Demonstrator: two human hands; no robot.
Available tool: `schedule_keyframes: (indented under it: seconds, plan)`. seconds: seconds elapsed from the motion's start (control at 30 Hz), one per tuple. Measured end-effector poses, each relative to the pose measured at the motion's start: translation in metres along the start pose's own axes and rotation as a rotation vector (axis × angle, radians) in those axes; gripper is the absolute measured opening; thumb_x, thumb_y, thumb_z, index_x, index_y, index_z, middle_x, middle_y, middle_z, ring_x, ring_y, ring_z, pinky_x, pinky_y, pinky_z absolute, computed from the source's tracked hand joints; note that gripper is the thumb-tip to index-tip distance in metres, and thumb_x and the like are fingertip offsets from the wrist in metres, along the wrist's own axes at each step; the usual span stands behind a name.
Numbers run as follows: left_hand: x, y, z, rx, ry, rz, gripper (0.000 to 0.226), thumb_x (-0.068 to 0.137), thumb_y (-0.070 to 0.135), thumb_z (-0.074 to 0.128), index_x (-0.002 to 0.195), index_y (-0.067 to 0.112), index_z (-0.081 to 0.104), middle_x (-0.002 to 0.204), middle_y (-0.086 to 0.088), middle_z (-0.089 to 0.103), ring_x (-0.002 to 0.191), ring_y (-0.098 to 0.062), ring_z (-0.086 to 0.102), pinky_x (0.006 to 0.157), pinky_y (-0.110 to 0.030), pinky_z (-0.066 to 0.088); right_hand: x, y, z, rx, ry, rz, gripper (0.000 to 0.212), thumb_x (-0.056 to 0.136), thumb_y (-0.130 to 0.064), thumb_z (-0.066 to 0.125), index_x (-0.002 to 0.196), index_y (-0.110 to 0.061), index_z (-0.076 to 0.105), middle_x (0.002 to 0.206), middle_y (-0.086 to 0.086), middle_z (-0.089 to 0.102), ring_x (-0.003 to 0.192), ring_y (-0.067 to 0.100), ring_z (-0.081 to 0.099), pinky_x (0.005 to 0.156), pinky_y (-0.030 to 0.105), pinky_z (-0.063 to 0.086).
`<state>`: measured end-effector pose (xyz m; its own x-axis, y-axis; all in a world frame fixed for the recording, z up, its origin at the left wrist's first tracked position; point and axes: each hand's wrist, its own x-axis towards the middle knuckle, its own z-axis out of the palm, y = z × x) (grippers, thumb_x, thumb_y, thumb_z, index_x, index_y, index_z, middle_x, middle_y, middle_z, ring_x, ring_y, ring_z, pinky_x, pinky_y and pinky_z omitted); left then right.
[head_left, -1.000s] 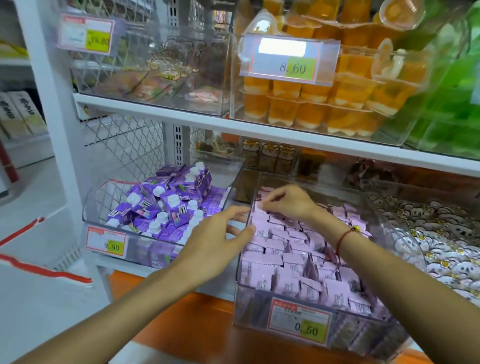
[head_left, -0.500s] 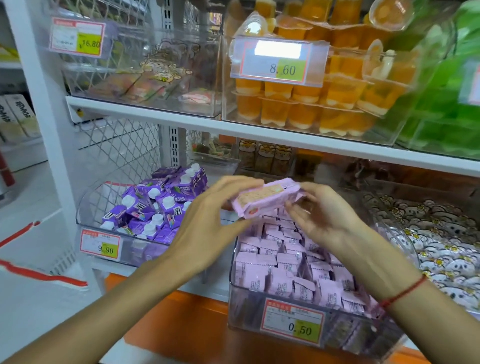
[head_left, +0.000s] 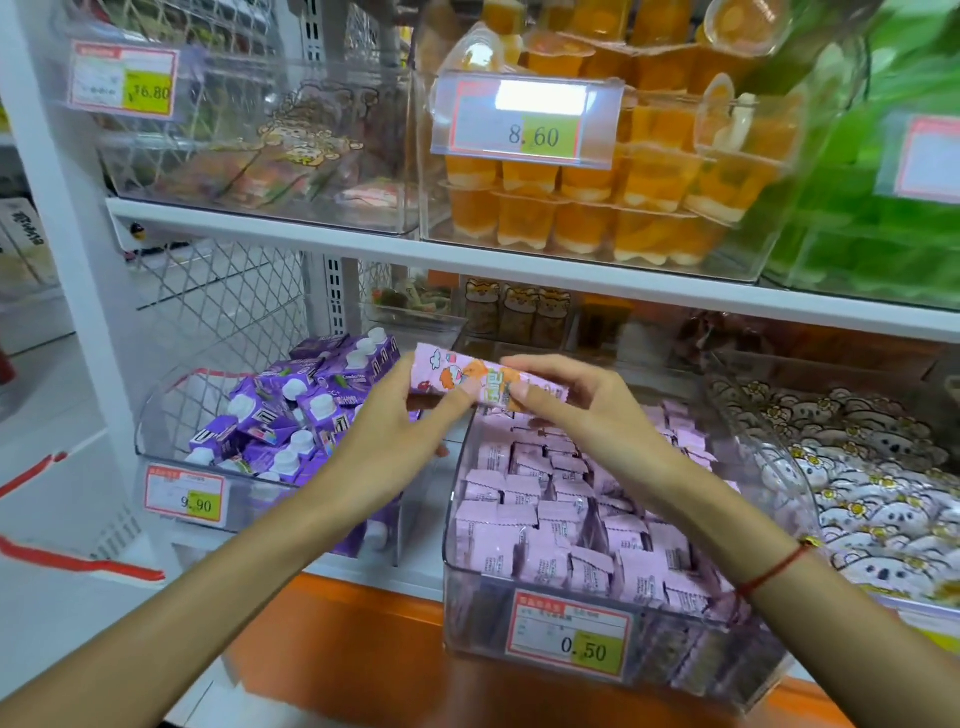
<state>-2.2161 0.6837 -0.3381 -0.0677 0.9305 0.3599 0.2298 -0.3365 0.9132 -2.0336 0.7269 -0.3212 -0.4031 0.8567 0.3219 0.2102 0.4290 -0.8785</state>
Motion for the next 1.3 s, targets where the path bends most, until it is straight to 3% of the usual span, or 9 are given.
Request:
schedule_keyframes:
  seconds: [0.1,0.2,0.33,0.5,0.67,0.83,0.93,1.07,1.3]
  plan:
    - [0.013,-0.003,-0.005,0.02,0.09,0.131,0.022,0.086,0.022,0.065,0.108,0.024,0.061,0.095,0.015,0.069,0.088,0.001,0.064,0.078,-0.018,0.052,0.013,0.014,-0.01,-0.157,0.008,0.037,0.04,0.085,-0.025,0.068,0.124,-0.023,0.056,0.117,-0.011,0.06,0.102,-0.001,0.057,0.081,0.014,0.049]
    - [0.032,-0.01,-0.011,0.118,0.124,0.201,0.03,0.083,0.019,0.071,0.109,0.031,0.061,0.102,0.013,0.068,0.096,-0.005,0.063,0.077,-0.015,0.05,0.025,0.034,-0.017,-0.559,-0.006,0.077,0.033,0.089,-0.017,0.062,0.122,-0.018,0.056,0.117,-0.001,0.058,0.097,0.008,0.051,0.079,0.019,0.038]
    - [0.052,-0.02,-0.013,0.262,0.07,0.187,0.036,0.08,0.023,0.074,0.114,0.024,0.063,0.105,0.009,0.069,0.1,-0.011,0.064,0.088,-0.038,0.053,0.034,0.05,-0.01,-0.851,-0.209,0.022,0.029,0.096,-0.024,0.05,0.121,-0.021,0.063,0.097,0.003,0.061,0.1,0.016,0.047,0.085,0.022,0.03]
    - [0.065,-0.014,-0.011,0.398,-0.041,0.211,0.041,0.072,0.027,0.08,0.108,0.031,0.06,0.099,0.012,0.07,0.09,-0.007,0.065,0.079,-0.035,0.054,0.036,0.053,-0.011,-0.712,-0.229,0.052,0.022,0.094,-0.027,0.053,0.107,-0.021,0.07,0.095,0.001,0.065,0.088,0.013,0.053,0.079,0.031,0.044]
    - [0.086,0.005,-0.003,0.768,-0.225,0.244,0.043,0.069,0.033,0.08,0.109,0.029,0.064,0.099,0.003,0.071,0.093,-0.015,0.065,0.085,-0.036,0.051,0.033,0.055,-0.012,-0.521,-0.21,0.079,0.017,0.092,-0.021,0.058,0.096,-0.013,0.072,0.082,-0.014,0.064,0.071,-0.004,0.055,0.064,0.008,0.04]
    - [0.096,-0.003,0.015,0.998,-0.457,0.087,0.033,0.082,0.038,0.069,0.114,0.029,0.066,0.111,0.001,0.068,0.105,-0.023,0.06,0.088,-0.037,0.048,0.036,0.054,-0.01,-0.503,-0.201,0.114,0.014,0.09,-0.02,0.06,0.085,-0.014,0.071,0.067,-0.009,0.065,0.059,0.002,0.054,0.061,0.018,0.044]
    - [0.087,-0.009,0.013,0.961,-0.352,0.068,0.033,0.086,0.038,0.063,0.119,0.032,0.063,0.114,0.002,0.063,0.11,-0.023,0.057,0.088,-0.036,0.047,0.036,0.053,-0.01,-0.516,-0.178,0.083,0.01,0.086,-0.018,0.065,0.079,-0.021,0.07,0.062,-0.019,0.061,0.055,-0.006,0.054,0.059,0.012,0.041]
    - [0.041,-0.009,0.003,0.753,-0.047,0.152,0.028,0.086,0.034,0.061,0.115,0.035,0.061,0.102,0.013,0.06,0.089,-0.005,0.06,0.071,-0.026,0.044,0.037,0.052,-0.009,-0.664,-0.052,-0.11,0.005,0.081,-0.027,0.072,0.085,-0.028,0.071,0.081,-0.017,0.056,0.068,-0.003,0.051,0.058,0.007,0.037]
    - [-0.021,-0.007,0.0,0.598,-0.086,-0.036,0.022,0.083,0.043,0.062,0.104,0.048,0.058,0.088,0.027,0.064,0.065,0.019,0.053,0.069,-0.024,0.045,0.053,0.041,0.003,-0.791,-0.401,0.042,0.026,0.09,-0.032,0.061,0.109,-0.017,0.071,0.095,-0.008,0.062,0.085,0.007,0.054,0.074,0.023,0.04]
